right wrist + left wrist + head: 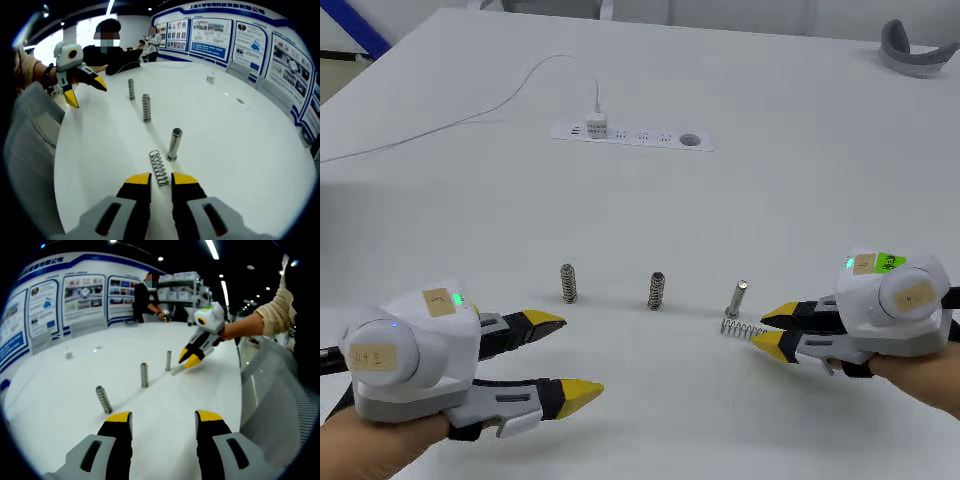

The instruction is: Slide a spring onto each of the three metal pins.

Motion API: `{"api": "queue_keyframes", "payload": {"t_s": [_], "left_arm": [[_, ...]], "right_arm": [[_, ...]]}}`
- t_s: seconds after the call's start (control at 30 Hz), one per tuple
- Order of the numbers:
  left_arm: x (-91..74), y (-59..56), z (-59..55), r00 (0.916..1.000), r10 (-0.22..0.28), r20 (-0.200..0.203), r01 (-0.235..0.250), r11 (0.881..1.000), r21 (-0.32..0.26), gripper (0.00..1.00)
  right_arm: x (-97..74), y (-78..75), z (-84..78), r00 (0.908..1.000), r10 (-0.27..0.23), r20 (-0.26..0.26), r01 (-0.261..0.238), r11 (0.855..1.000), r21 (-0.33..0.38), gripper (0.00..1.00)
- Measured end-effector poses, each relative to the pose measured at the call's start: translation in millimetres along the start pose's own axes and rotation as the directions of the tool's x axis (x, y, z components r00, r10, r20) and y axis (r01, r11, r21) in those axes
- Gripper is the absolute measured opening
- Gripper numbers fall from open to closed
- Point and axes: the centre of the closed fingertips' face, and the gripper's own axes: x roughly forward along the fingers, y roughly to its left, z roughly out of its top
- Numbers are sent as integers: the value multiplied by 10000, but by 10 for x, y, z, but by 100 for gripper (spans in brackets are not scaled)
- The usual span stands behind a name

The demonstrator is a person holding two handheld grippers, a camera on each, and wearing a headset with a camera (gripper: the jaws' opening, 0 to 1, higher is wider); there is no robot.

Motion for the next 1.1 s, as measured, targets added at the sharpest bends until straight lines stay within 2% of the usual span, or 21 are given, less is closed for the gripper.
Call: {"api": "queue_keyframes", "payload": {"t_s": [0.23, 0.7, 1.1], "left_arm": [[4, -9, -11, 10000, 5, -48, -5, 10000, -19, 51], [28, -61, -24, 9999, -90, -79, 90, 10000, 16, 50], [184, -207, 23, 9975, -666, -226, 675, 9969, 401, 49]], "right_arm": [[35, 22, -80, 9993, 240, -276, -242, 9997, -72, 15], [71, 50, -106, 9971, 540, -531, -535, 9985, 109, 12], [17, 207, 9, 9952, 881, -428, -887, 9960, -112, 12]]}}
